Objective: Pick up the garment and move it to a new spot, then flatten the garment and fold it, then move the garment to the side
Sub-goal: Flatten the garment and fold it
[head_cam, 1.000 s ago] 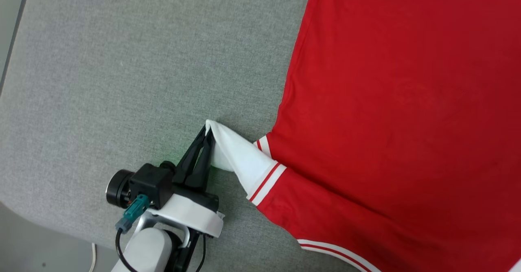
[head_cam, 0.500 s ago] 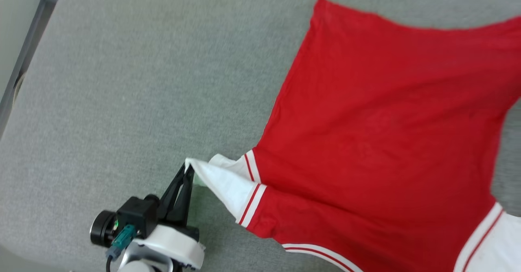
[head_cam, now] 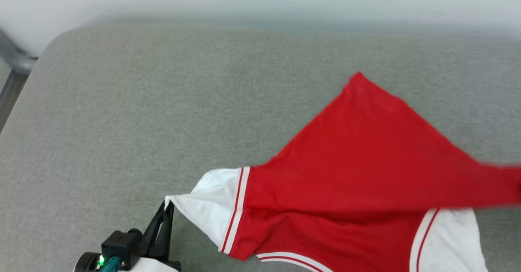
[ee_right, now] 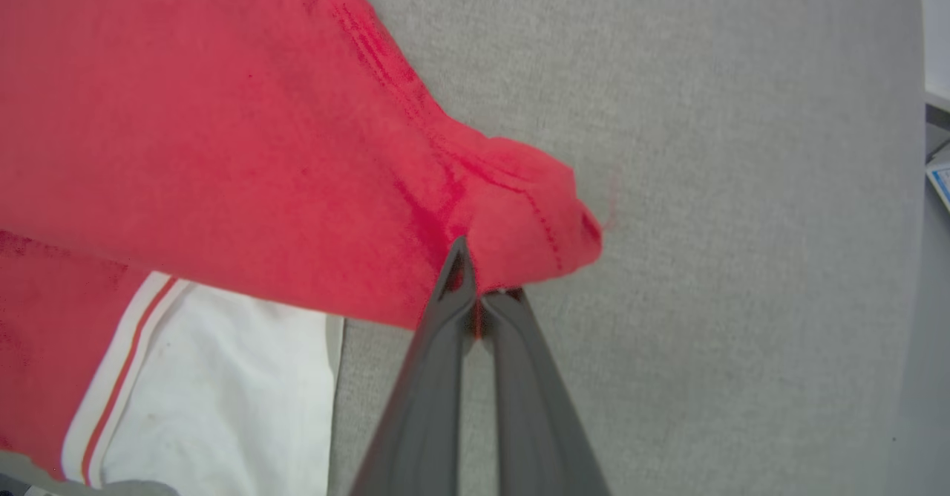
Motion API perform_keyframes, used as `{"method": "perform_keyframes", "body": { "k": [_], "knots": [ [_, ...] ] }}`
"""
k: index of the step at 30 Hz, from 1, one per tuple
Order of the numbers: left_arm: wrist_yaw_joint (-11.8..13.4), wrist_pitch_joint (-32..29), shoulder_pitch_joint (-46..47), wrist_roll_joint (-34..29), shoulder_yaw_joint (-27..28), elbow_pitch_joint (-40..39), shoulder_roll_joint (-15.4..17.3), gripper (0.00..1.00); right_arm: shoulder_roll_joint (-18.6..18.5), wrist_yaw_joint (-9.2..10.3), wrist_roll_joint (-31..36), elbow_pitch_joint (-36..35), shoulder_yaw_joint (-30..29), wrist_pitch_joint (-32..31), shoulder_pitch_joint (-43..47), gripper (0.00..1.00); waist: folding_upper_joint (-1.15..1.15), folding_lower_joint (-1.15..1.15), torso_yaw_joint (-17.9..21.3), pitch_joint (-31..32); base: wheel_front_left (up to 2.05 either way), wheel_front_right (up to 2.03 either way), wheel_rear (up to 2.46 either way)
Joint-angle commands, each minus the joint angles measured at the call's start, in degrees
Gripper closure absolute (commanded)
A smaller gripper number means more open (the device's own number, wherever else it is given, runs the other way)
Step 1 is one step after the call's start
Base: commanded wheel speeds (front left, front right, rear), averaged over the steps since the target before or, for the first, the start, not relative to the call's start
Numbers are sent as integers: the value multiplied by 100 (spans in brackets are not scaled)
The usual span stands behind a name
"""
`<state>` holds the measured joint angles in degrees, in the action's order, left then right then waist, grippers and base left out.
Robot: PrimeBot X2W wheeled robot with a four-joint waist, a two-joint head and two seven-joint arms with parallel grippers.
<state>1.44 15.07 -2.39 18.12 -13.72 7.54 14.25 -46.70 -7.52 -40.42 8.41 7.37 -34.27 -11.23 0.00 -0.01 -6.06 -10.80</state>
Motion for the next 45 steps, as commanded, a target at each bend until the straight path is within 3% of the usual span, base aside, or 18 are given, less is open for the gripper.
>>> {"method": "perform_keyframes", "body": {
  "k": [1, 8, 14, 15, 23, 28, 37, 41, 45],
  "knots": [
    [12, 14, -75, 19, 40, -4, 40, 100, 92, 6, -56, -60, -138, 27, 367, 100, 0, 1, 154, 149, 0, 0, 0],
    [64, 14, -216, 44, 125, -40, 29, 100, 786, 6, -58, -63, -784, 41, 2029, 100, 0, 1, 288, 247, 0, 0, 0],
    [52, 14, -222, 45, 142, -22, 34, 100, 1328, 6, 57, 72, -874, 42, 2450, 100, 0, 1, 358, 214, 0, 0, 0],
    [54, 14, -197, 36, 139, -14, 40, 100, 1362, 6, 141, -9, -1046, 193, 2269, 0, 0, 1, 377, 224, 0, 0, 0],
    [64, 13, -146, -12, 52, -61, 15, 100, 1097, 6, 154, -766, -1455, 490, 1619, 0, 0, 1, 302, 246, 0, 0, 0],
    [41, -8, -7, -47, -19, -148, 20, 100, 797, 6, 224, -1236, -1350, 250, 732, 0, 0, 1, 163, 99, 0, 0, 0],
    [-1, -1, 372, -131, -203, -325, -109, 100, 348, 6, 124, -1106, 35, -1305, -1265, 0, 0, 1, -224, -383, 0, 0, 0],
    [-41, 6, 559, -150, -277, -384, -186, 100, 369, 6, 248, -762, 708, -2034, -1990, 0, 0, 1, -411, -626, 0, 0, 0],
    [-80, 15, 739, -177, -334, -396, -289, 100, 479, 6, 389, -252, 1170, -2318, -2556, 0, 0, 1, -599, -855, 0, 0, 0]
  ]
}}
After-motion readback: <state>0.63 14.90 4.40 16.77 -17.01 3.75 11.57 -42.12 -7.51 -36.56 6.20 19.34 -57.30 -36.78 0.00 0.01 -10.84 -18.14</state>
